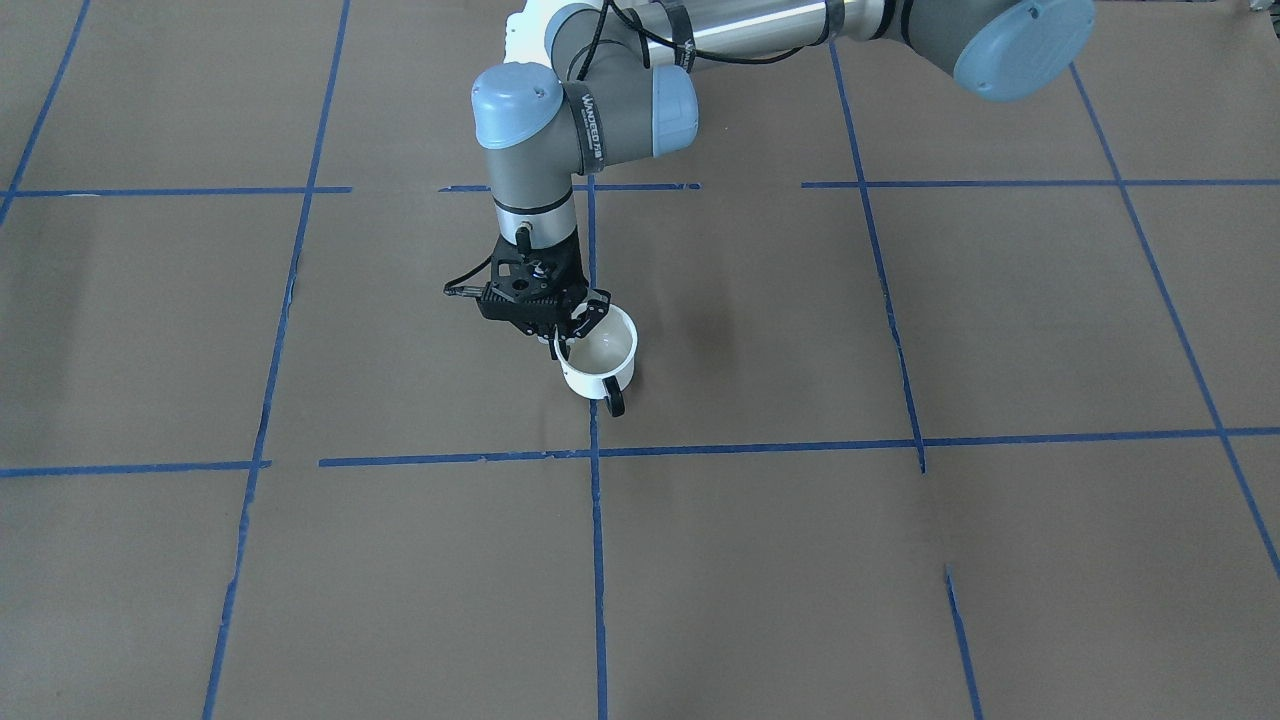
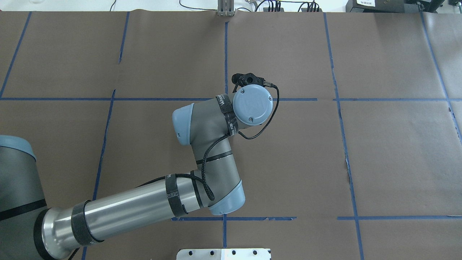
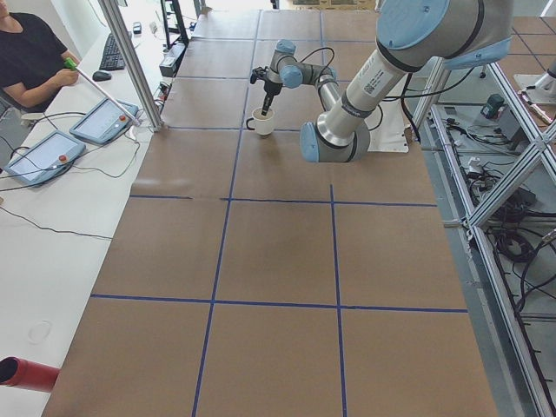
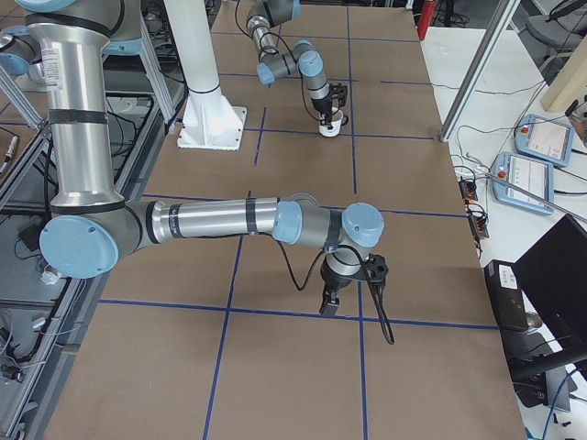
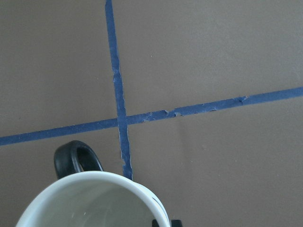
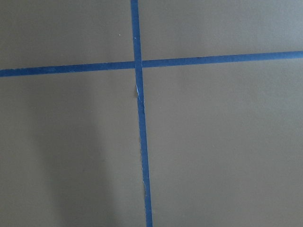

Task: Flip mug
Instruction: 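Rotate the left wrist to turn the mug upright and lower it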

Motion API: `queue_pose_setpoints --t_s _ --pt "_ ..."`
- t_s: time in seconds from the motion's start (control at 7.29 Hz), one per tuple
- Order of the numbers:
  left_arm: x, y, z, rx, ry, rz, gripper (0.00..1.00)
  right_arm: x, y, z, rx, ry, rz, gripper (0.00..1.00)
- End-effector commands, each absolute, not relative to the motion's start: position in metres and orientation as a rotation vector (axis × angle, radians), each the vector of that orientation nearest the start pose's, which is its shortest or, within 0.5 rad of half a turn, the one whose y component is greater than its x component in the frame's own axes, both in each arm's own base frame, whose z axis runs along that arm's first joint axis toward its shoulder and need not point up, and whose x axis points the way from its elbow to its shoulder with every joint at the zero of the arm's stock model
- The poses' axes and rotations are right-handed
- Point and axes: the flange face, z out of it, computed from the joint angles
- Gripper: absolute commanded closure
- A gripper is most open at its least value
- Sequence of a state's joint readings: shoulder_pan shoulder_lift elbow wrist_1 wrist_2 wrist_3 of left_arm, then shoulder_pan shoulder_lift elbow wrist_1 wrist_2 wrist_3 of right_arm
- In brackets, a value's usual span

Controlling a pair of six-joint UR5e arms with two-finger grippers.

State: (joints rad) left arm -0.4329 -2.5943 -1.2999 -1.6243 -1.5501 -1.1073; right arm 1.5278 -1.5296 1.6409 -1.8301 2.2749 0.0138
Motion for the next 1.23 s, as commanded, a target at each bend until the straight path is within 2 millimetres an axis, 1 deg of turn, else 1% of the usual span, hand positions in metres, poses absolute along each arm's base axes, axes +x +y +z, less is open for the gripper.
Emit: queue_pose_setpoints --t_s 0.0,0.14,0.27,0.41,0.55,0.69,0.82,0.96,1.1 --pt "0.659 -0.453 0.111 0.366 0.730 0.021 0.29 0.048 -0.497 0.634 -0.162 -0.698 0.024 0.00" --pt "0.659 -0.453 0.111 0.365 0.730 0.018 0.00 0.048 -0.497 0.634 -0.162 -0.698 0.024 0.00" --pt "0.659 -0.453 0.110 0.362 0.733 0.015 0.00 0.048 -0.497 0.634 -0.162 -0.698 0.024 0.00" --pt "0.655 -0.453 0.106 0.368 0.740 0.013 0.00 0.048 -0.497 0.634 -0.162 -0.698 0.024 0.00" --pt "0.647 -0.455 0.098 0.378 0.752 0.015 0.00 0.048 -0.497 0.634 -0.162 -0.698 0.024 0.00" --pt "0.632 -0.462 0.088 0.397 0.763 0.006 0.00 0.048 -0.497 0.634 -0.162 -0.698 0.024 0.00" --pt "0.616 -0.468 0.079 0.420 0.753 0.033 0.00 0.048 -0.497 0.633 -0.161 -0.698 0.024 0.00" --pt "0.585 -0.477 0.064 0.437 0.750 0.060 0.00 0.048 -0.497 0.633 -0.161 -0.698 0.024 0.00" --pt "0.548 -0.488 0.064 0.447 0.762 0.124 0.00 0.048 -0.497 0.634 -0.162 -0.698 0.024 0.00"
